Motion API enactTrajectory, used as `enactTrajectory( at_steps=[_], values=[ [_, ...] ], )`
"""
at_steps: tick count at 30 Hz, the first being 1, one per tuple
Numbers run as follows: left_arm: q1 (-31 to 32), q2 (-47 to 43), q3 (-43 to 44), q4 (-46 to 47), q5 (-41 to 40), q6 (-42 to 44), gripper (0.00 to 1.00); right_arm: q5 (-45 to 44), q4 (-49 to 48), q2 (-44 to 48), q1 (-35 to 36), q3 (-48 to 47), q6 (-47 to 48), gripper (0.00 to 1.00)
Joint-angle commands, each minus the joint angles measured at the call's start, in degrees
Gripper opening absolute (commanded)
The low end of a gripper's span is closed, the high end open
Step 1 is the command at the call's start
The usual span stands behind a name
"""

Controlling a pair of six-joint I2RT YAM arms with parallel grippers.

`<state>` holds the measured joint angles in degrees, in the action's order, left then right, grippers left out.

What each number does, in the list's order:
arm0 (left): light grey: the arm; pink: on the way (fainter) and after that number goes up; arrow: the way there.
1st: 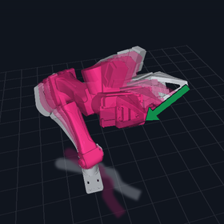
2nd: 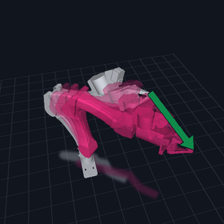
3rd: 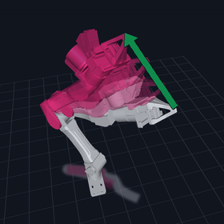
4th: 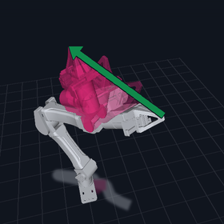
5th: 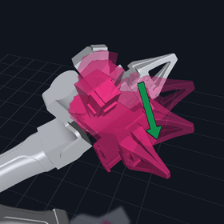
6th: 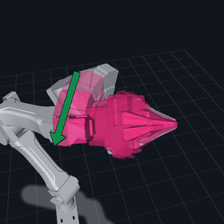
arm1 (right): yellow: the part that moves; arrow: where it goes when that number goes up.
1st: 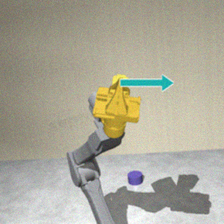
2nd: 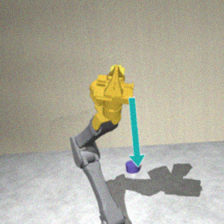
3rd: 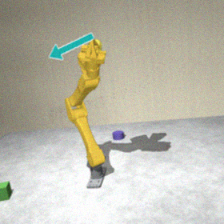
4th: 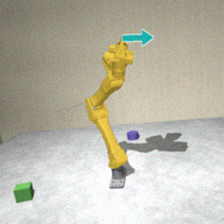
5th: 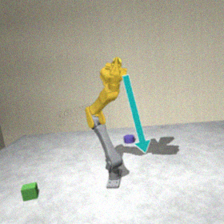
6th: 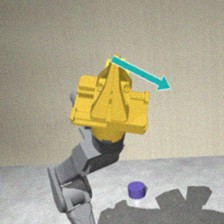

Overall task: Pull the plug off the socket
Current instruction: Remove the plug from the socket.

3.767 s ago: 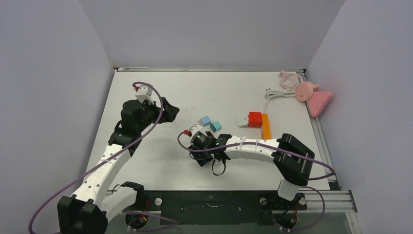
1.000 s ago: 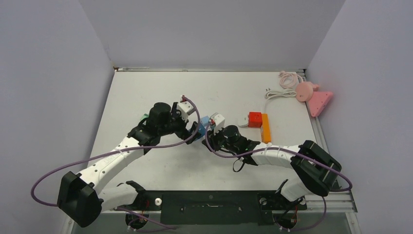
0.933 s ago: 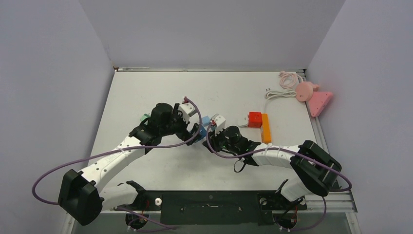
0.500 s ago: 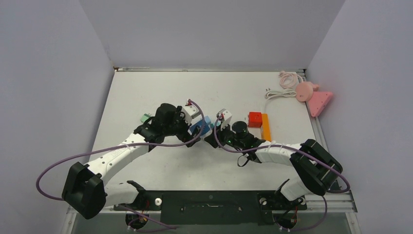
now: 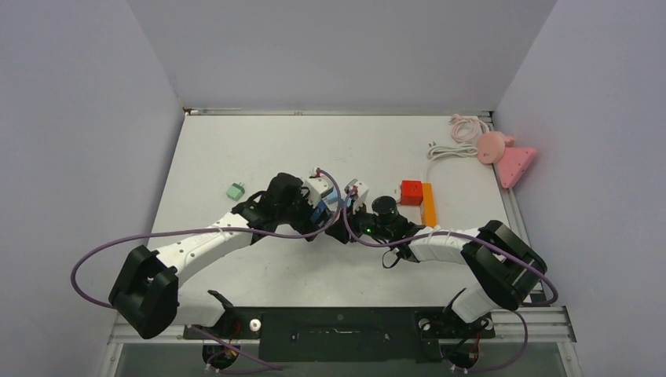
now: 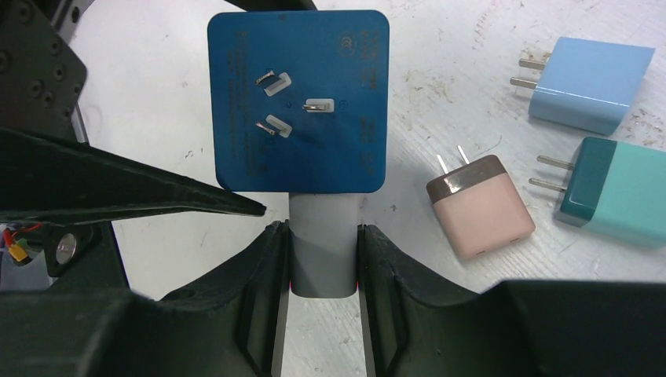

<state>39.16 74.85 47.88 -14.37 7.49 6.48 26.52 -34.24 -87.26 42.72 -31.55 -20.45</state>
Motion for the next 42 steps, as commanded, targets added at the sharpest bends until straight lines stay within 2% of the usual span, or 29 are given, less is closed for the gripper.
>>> enactTrajectory(
  at_steps=[1, 4, 6, 12, 16, 17, 21, 23, 24, 26, 28, 31, 37, 42],
  values=[
    [0.2, 1.8, 3.2, -1.6, -1.8, -0.5, 0.88, 2.8, -7.8, 0.5, -0.6, -1.0, -0.8, 0.05],
    [0.3, 2.2, 3.5, -2.1, -2.6, -0.6, 0.90, 3.3, -8.1, 0.4, -0.8, -0.9, -1.0, 0.05],
    [0.3, 2.2, 3.5, -2.0, -2.5, -0.6, 0.87, 3.6, -8.0, 0.4, -0.8, -0.9, -1.1, 0.05],
    [0.7, 2.0, 3.6, -1.8, -0.2, -0.6, 0.54, 3.6, -7.7, 0.0, -1.1, -1.2, -1.1, 0.05],
    [1.1, 2.1, 3.6, -1.7, 1.2, -0.9, 0.33, 3.0, -7.1, 0.2, -1.1, -1.2, -0.7, 0.16],
    [1.1, 2.2, 3.7, -1.5, 1.6, -1.3, 0.31, 2.8, -7.0, 0.3, -1.1, -1.2, -0.6, 0.18],
    [1.1, 2.2, 4.2, -1.1, 2.6, -3.3, 0.13, 2.3, -6.4, 0.5, -1.1, -1.3, 0.2, 0.25],
    [1.0, 2.3, 4.3, -0.6, 3.5, -4.9, 0.05, 1.9, -6.2, 0.9, -1.1, -1.3, 0.3, 0.38],
    [1.0, 2.4, 4.4, -0.5, 3.7, -5.5, 0.01, 1.5, -6.1, 1.1, -1.1, -1.1, 0.4, 0.48],
    [0.8, 2.5, 4.5, -0.3, 3.7, -6.1, 0.00, 0.7, -6.1, 1.7, -1.1, -0.8, 0.5, 0.68],
    [0.3, 3.0, 4.7, -0.3, 4.3, -8.6, 0.00, -0.2, -6.1, 2.4, -1.2, -0.4, 0.5, 0.80],
    [-2.3, 4.2, 5.2, -0.2, 7.9, -10.9, 0.00, -1.0, -6.9, 3.4, -2.1, 0.6, -0.4, 0.91],
    [-8.9, 7.8, 7.4, -1.7, 17.6, -15.7, 0.00, 4.9, -14.6, 3.0, -8.2, 3.7, -6.4, 0.98],
    [-9.5, 8.1, 7.3, -1.6, 18.2, -17.8, 0.00, 6.4, -16.6, 3.3, -9.0, 4.4, -7.6, 0.98]
  ],
)
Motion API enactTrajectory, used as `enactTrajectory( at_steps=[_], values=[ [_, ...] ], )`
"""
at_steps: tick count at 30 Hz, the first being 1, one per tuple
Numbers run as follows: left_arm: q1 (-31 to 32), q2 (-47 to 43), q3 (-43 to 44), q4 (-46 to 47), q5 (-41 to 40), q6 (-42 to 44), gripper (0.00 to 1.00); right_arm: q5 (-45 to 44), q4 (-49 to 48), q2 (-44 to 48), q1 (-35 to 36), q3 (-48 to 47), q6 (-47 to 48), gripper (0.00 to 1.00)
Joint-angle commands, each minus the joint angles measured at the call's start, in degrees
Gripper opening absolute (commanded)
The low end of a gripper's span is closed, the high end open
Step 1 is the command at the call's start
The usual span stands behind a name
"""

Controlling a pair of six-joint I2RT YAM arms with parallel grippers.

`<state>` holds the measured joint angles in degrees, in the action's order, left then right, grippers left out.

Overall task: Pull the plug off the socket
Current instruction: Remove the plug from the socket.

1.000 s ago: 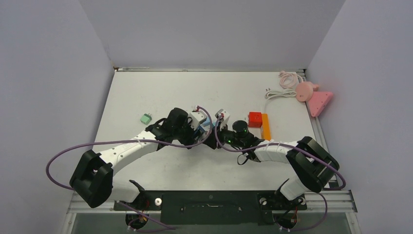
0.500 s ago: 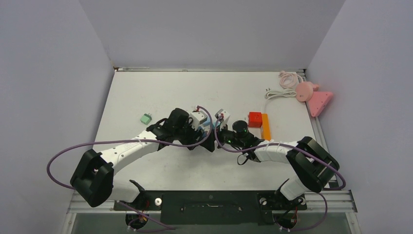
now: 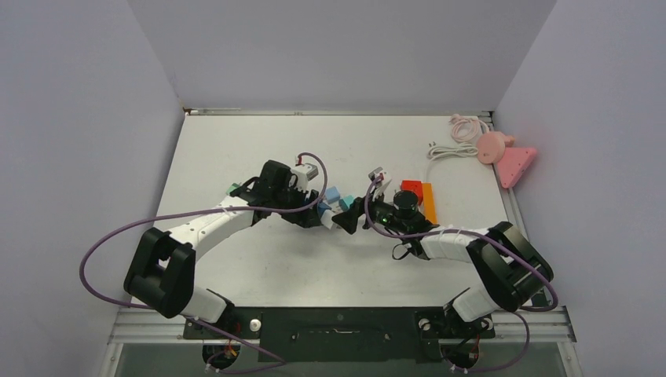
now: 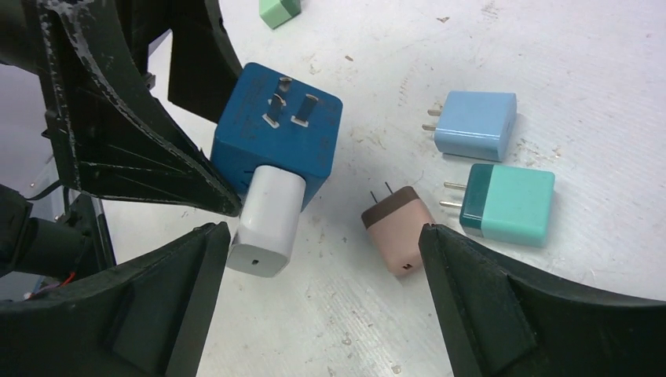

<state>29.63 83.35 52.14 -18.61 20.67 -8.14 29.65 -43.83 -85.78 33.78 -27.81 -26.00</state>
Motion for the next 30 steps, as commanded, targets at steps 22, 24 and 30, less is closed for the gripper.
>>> enactTrajectory(
  at_steps=[22, 24, 30],
  values=[
    [-0.3, 0.7, 0.5, 8.1, 6.3, -11.3, 0.00, 5.1, -19.5, -6.3, 0.4, 1.4, -13.2, 0.51],
    [-0.3, 0.7, 0.4, 8.1, 5.9, -11.3, 0.00, 5.2, -19.4, -6.8, 0.5, 1.0, -13.5, 0.46],
    [-0.2, -0.2, 0.4, 7.0, 1.4, -10.8, 0.00, 3.7, -17.9, -7.3, 1.1, 0.3, -14.5, 0.39]
  ],
)
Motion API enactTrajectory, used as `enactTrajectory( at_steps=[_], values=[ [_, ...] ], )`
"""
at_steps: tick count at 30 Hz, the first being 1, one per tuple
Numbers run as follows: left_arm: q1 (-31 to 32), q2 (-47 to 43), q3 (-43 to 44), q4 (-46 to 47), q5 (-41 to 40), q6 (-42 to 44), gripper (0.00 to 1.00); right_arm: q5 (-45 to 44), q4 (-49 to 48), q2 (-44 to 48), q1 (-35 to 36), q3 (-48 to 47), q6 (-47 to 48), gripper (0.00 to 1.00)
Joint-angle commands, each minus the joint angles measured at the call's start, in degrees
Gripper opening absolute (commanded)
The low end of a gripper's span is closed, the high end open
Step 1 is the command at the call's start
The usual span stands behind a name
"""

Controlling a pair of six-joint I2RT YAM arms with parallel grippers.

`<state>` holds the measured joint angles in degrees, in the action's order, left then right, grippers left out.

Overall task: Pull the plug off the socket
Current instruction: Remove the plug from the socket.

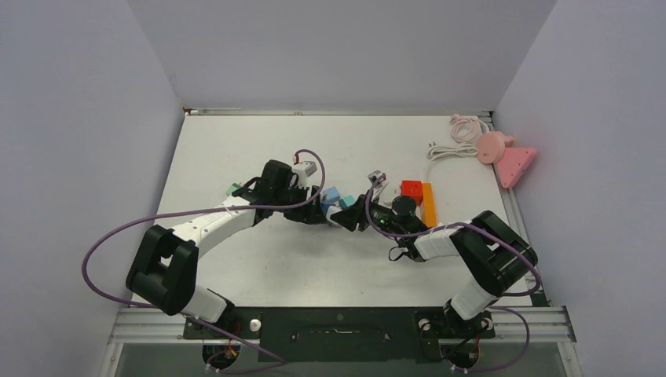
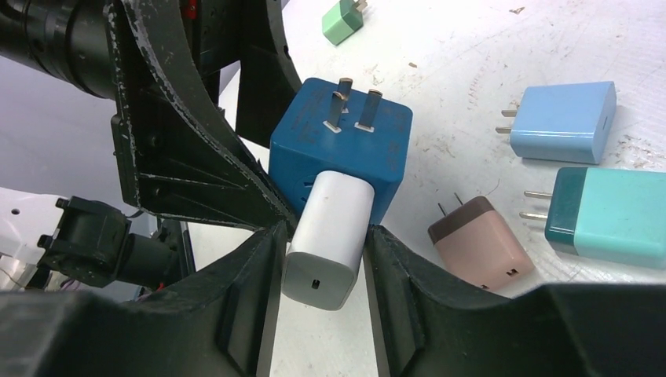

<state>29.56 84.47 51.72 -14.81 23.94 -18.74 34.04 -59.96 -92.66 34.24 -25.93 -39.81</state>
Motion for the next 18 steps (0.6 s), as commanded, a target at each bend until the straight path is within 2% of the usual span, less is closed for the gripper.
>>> enactTrajectory(
  at_steps=[1, 6, 18],
  values=[
    [-0.1, -1.5, 0.9, 2.5, -3.0, 0.1, 0.00, -1.2, -1.0, -0.4, 0.8, -1.8, -1.0, 0.37],
    [0.1, -2.2, 1.1, 0.8, -7.9, 1.7, 0.00, -2.6, 0.2, -0.9, 1.3, -2.6, -2.9, 0.27],
    [1.7, -2.1, 2.4, -1.6, -14.4, 4.3, 0.00, -2.6, -1.4, -1.4, 2.4, -3.1, -5.5, 0.20]
  ],
)
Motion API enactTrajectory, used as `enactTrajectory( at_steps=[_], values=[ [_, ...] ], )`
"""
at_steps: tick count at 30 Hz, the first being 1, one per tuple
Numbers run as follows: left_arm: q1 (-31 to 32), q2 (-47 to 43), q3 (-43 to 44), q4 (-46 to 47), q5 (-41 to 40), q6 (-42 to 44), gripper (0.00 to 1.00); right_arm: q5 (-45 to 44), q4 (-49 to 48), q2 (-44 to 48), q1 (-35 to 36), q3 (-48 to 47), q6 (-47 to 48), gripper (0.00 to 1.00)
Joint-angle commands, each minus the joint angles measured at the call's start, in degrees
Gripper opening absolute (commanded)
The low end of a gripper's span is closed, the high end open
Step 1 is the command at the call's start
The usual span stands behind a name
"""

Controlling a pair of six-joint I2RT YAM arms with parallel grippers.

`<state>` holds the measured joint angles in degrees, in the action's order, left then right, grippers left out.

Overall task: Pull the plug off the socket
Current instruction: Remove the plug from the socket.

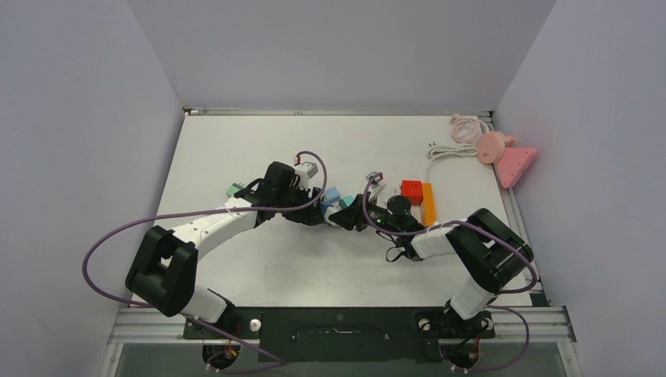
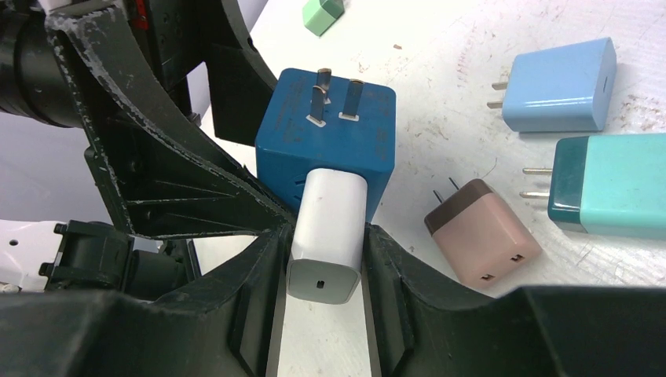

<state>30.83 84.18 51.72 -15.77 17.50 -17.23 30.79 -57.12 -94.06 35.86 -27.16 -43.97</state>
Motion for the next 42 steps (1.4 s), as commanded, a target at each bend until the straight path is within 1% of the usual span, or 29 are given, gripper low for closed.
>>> enactTrajectory(
  at_steps=[1, 7, 9, 13, 16, 20, 28, 31, 36, 42],
  values=[
    [0.8, -1.8, 2.4, -0.9, -8.8, 3.2, 0.00, 0.6, -4.3, 0.2, 0.9, -1.9, -1.4, 0.20],
    [1.1, -1.8, 2.4, -0.7, -8.6, 3.2, 0.00, 0.2, -3.9, 0.4, 1.1, -2.0, -1.6, 0.15],
    [0.8, -2.0, 2.1, 0.3, -6.2, 2.7, 0.00, -0.1, -3.6, 0.4, 1.1, -1.9, -1.2, 0.13],
    [-0.6, -2.8, 1.4, 3.3, 0.8, 2.0, 0.00, -1.1, -2.1, 0.4, 1.1, -1.8, 0.4, 0.06],
    [-1.9, -3.8, 1.3, 4.6, 5.0, 2.3, 0.00, -1.9, -0.3, 0.6, 0.9, -2.0, 2.0, 0.05],
    [-3.6, -6.6, 0.4, 6.4, 8.6, 2.7, 0.00, -2.2, 1.0, 0.8, 0.5, -2.1, 3.5, 0.05],
    [-4.3, -7.8, 0.2, 6.4, 10.6, 3.5, 0.00, -1.8, 2.3, 0.3, 0.3, -2.7, 4.4, 0.05],
    [-4.2, -7.9, 0.0, 6.3, 9.4, 3.5, 0.00, -2.5, 2.9, 0.5, 0.3, -2.7, 4.4, 0.05],
    [-4.1, -7.7, 0.2, 3.4, 0.8, 3.3, 0.00, -3.4, 3.2, 1.1, 0.6, -2.8, 3.9, 0.05],
    [-2.6, -6.6, 1.4, 0.3, -6.8, 4.3, 0.00, -3.6, 3.2, 0.9, 2.0, -3.3, 4.3, 0.05]
  ],
)
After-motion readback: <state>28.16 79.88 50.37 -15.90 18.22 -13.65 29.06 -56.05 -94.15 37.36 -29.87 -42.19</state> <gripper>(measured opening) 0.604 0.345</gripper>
